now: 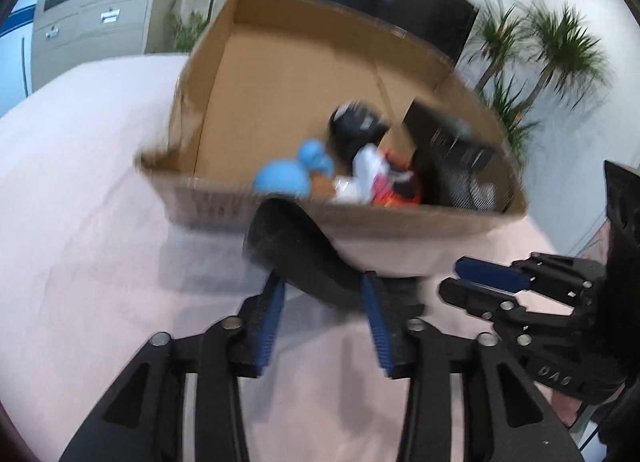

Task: Organize rigid objects
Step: 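Lift the curved piece while the right gripper closes on its other end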

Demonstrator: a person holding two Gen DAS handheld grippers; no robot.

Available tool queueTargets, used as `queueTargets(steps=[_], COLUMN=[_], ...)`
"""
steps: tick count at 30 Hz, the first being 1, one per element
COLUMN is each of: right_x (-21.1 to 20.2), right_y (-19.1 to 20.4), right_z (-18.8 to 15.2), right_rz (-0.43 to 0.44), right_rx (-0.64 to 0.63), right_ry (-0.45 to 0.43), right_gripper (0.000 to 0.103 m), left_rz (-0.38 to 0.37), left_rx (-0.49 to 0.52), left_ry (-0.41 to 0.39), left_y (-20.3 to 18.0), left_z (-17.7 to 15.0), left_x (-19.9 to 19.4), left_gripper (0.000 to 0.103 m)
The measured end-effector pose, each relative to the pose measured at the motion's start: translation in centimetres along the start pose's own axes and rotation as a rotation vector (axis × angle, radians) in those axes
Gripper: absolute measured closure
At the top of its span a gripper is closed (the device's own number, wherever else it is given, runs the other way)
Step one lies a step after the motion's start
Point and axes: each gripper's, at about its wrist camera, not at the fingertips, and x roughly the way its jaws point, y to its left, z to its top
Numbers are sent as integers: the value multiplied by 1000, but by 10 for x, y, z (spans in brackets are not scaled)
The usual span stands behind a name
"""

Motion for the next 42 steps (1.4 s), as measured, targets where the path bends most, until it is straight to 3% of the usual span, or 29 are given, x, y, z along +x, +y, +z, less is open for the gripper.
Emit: queueTargets(steps=[3, 4, 6, 8, 13, 16, 19, 23, 28, 35, 39, 41, 42], right_x=[13, 16, 19, 23, 38, 47, 50, 48, 47, 48, 47, 48, 49], right_y=[-6, -9, -11, -6, 14, 27, 33, 26, 12, -3, -24, -27, -28], right_z=[-9, -11, -12, -11, -7, -6, -5, -8, -8, -7, -2, 2, 4], right_rz=[27, 42, 72, 117, 179, 180, 173, 164, 154, 153, 226, 232, 221], right_rx=[18, 25, 20, -17, -115, -160, -179, -161, -122, -78, 34, 64, 78], right_ry=[52, 55, 50, 51, 85, 98, 92, 91, 96, 91, 73, 66, 60], right_gripper=[73, 69, 36, 25, 25, 25, 25, 25, 25, 25, 25, 25, 25], left_rz=[31, 26, 22, 31, 78, 66, 67, 63, 94, 82, -1, -23, -23], left_rx=[20, 13, -14, -28, -44, -49, -19, 15, -50, -147, -202, -210, -209], left_ry=[8, 5, -2, 12, 31, 29, 39, -11, -64, 18, 40, 44, 49], left_y=[0, 1, 6, 10, 11, 9, 6, 7, 28, 42, 43, 43, 43], left_z=[-5, -6, -6, -8, -12, -14, -14, -8, 2, -3, -4, -4, -4], left_x=[6, 6, 9, 14, 29, 31, 28, 3, -17, 6, 17, 19, 20], left_gripper=[60, 50, 39, 38, 36, 29, 29, 29, 28, 28, 28, 39, 50])
